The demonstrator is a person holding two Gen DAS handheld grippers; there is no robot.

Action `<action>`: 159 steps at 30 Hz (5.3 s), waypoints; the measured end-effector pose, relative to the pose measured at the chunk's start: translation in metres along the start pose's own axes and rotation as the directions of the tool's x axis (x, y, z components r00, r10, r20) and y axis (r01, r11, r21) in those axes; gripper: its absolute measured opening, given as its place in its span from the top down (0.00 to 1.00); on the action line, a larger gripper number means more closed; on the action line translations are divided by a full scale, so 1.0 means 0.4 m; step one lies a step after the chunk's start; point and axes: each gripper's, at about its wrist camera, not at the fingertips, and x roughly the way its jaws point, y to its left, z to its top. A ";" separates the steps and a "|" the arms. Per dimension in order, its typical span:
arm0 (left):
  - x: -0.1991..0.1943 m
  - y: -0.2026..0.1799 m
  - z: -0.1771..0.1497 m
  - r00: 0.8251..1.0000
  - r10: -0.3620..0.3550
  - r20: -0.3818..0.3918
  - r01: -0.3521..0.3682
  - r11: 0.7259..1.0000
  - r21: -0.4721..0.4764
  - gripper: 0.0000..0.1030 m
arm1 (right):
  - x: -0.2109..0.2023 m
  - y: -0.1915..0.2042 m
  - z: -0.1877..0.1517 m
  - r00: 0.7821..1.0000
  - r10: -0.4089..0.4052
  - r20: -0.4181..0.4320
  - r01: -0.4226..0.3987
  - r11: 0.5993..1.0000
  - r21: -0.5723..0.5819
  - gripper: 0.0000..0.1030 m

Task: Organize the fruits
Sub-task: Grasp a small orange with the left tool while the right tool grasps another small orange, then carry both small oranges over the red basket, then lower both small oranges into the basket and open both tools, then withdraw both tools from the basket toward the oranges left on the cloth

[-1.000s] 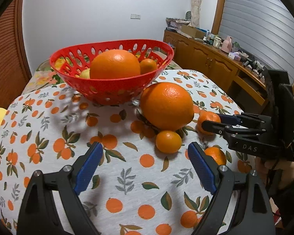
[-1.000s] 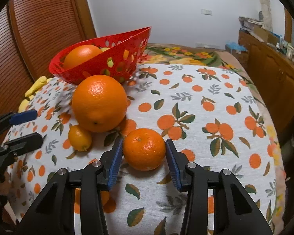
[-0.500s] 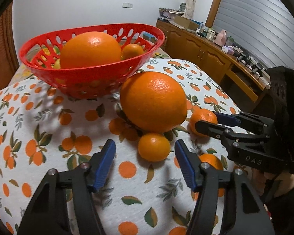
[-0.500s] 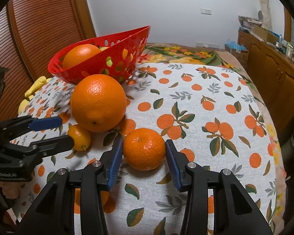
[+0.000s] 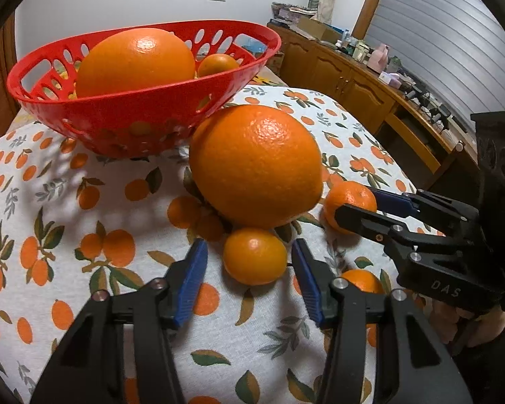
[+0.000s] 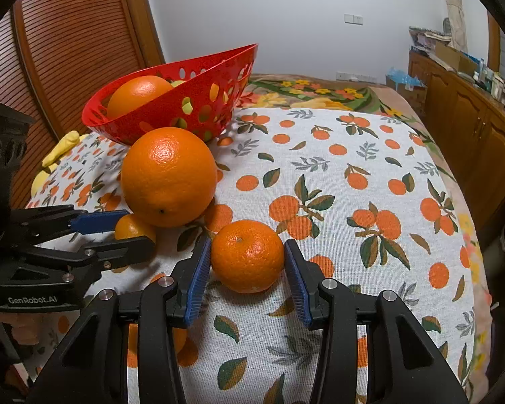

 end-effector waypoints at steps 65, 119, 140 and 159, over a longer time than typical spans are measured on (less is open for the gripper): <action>-0.319 0.080 0.027 0.956 0.101 0.275 -0.105 0.994 -0.002 0.67 | -0.175 0.181 0.158 0.975 0.111 0.194 -0.079 0.983 -0.163 0.58; -0.158 0.287 0.257 0.956 0.178 0.232 -0.171 0.984 -0.053 0.66 | 0.222 0.143 0.482 0.986 0.164 -0.022 -0.165 0.970 -0.181 0.57; -0.118 0.309 0.304 0.958 0.201 0.207 -0.193 0.980 -0.057 0.66 | 0.159 0.110 0.484 0.992 0.112 0.066 -0.101 0.984 -0.147 0.46; -0.128 0.271 0.321 0.951 0.204 0.231 -0.204 0.979 -0.026 0.55 | 0.035 0.101 0.396 0.989 0.073 0.132 -0.052 0.986 -0.159 0.45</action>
